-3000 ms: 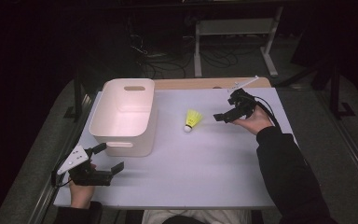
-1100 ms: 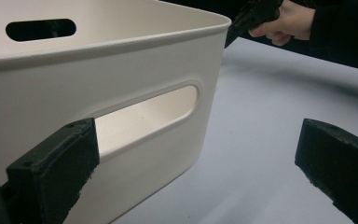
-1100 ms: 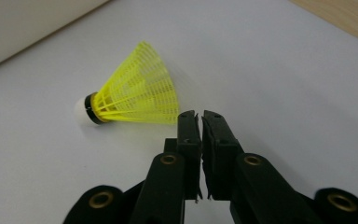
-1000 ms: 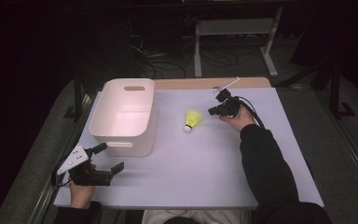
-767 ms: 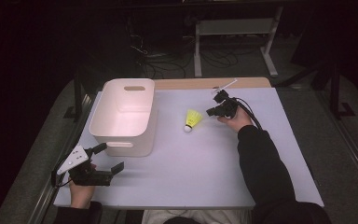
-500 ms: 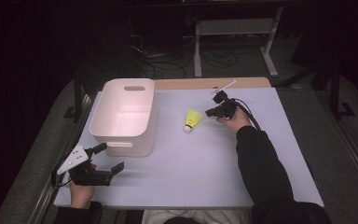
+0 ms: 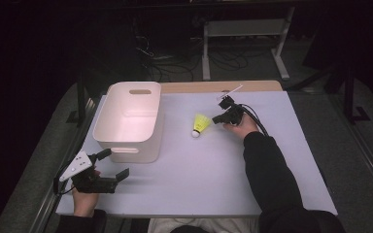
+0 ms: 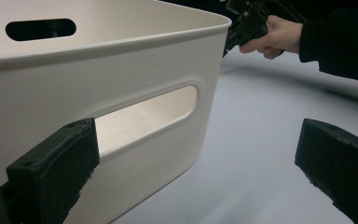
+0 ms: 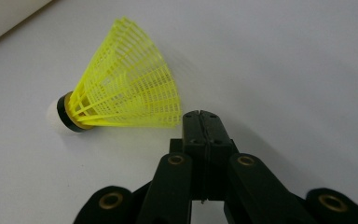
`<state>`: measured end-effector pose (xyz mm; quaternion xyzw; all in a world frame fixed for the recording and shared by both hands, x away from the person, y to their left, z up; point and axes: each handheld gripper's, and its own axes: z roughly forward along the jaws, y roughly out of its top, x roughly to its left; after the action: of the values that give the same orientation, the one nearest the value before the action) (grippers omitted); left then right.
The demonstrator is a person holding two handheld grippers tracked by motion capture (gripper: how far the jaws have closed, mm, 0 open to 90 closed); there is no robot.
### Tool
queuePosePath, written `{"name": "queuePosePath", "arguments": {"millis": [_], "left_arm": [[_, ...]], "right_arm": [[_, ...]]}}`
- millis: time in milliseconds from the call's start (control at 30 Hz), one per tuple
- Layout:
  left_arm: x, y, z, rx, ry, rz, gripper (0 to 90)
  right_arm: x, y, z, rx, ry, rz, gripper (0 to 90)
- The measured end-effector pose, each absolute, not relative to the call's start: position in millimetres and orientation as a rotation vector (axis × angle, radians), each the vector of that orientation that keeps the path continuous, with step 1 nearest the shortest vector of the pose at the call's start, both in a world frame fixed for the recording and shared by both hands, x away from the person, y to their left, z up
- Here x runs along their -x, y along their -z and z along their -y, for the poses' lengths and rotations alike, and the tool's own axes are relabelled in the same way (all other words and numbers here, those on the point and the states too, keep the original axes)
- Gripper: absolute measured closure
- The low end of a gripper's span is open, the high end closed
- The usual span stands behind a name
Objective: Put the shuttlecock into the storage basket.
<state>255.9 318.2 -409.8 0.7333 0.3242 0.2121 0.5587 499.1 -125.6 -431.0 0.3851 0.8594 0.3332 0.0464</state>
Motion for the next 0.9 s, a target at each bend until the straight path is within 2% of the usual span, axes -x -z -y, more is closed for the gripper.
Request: {"name": "queuePosePath", "arguments": {"millis": [900], "left_arm": [[-256.1, 409.7, -318.2, -1.731, -0.503, -0.766, 0.0]], "right_arm": [[-505.2, 422.0, 107.7, -1.155, -1.066, -2.609, 88.8]]}}
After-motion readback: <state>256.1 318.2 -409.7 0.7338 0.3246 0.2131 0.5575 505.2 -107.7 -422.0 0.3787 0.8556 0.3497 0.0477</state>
